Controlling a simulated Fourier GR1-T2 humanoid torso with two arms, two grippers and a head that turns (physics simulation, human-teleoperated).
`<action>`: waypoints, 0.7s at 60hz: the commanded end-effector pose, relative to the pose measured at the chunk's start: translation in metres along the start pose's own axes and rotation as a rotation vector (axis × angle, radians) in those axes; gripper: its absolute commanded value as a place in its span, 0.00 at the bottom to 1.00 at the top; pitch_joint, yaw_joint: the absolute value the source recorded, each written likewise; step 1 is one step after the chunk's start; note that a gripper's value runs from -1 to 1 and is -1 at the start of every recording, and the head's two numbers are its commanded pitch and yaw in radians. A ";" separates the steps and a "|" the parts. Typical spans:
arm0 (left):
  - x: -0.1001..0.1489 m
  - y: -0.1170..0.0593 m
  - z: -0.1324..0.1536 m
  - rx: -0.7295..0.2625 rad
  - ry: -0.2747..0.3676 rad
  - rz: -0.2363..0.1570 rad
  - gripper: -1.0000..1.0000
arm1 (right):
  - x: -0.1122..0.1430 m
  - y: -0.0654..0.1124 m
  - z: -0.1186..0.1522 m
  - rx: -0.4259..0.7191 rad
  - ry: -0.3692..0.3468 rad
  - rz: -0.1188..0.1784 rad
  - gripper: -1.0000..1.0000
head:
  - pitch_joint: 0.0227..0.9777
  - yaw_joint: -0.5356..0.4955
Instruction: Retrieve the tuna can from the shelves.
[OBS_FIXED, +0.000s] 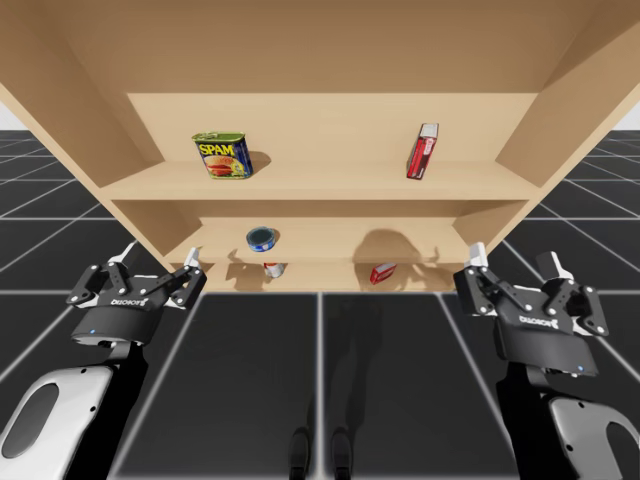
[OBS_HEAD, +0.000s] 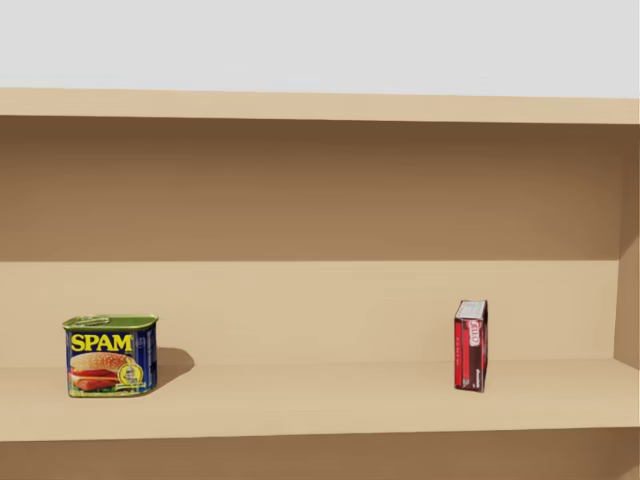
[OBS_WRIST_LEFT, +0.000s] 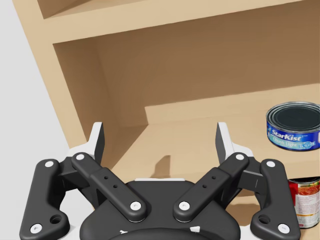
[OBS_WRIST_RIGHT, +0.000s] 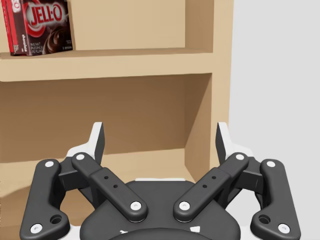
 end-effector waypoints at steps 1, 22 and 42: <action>0.000 0.000 0.000 -0.001 0.000 0.000 0.00 | 0.001 -0.001 0.003 0.020 -0.015 -0.029 0.00 | 0.06 0.47; 0.000 0.000 0.000 -0.003 0.002 0.001 0.00 | 0.003 -0.001 0.002 0.017 -0.014 -0.017 0.00 | 0.25 0.49; 0.000 0.000 0.000 -0.008 0.008 -0.004 0.00 | -0.002 0.005 0.005 0.073 0.015 -0.004 0.00 | 0.50 0.66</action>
